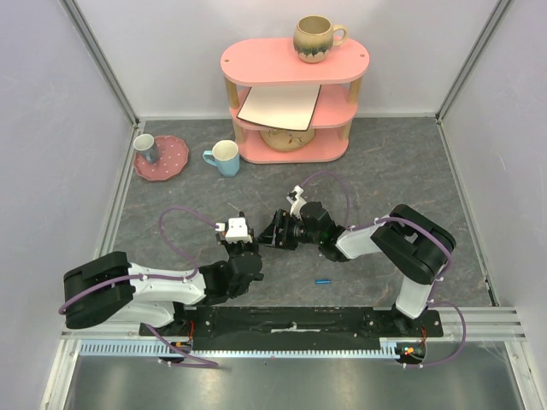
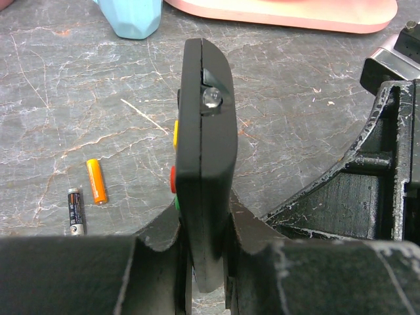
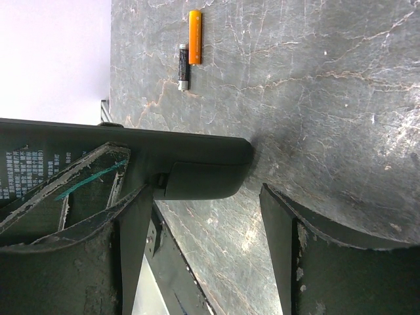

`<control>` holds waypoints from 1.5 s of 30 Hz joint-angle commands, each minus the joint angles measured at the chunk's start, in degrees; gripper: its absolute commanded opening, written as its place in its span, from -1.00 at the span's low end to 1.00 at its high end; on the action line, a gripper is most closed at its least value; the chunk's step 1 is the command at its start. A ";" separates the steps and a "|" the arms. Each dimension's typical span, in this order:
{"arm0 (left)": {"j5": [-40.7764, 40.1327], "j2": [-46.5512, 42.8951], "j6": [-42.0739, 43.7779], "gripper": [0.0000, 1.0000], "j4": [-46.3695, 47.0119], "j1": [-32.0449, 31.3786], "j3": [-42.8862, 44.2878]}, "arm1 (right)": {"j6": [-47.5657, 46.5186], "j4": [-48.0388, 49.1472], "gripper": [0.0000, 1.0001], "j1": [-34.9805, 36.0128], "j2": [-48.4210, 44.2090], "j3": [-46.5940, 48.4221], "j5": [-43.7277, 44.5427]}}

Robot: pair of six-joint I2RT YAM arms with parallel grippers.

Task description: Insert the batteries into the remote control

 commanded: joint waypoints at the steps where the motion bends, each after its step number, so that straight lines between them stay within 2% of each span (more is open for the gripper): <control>1: 1.34 0.04 -2.88 -0.96 -2.03 -0.45 0.11 | 0.09 1.58 0.49 0.22 0.80 1.44 2.01; 10: 1.78 0.30 -2.97 -0.96 -1.94 -0.53 0.46 | 0.17 -0.44 0.47 0.22 2.29 2.32 2.01; 25: 2.13 0.39 -4.20 -0.96 -1.94 -0.71 -0.07 | 4.48 7.74 0.50 -0.13 0.36 -0.76 2.80; 33: 1.87 0.65 -4.11 -0.96 -1.94 -0.80 0.11 | 1.94 3.70 0.47 0.04 1.24 0.56 2.19; 37: 1.78 1.00 -4.02 -0.96 -1.94 -0.80 0.46 | -2.28 -5.07 0.43 0.57 1.85 2.93 1.84; 45: 1.69 1.44 -3.93 -0.96 -1.07 -0.80 0.63 | -3.25 -6.94 0.42 0.74 2.64 2.41 2.01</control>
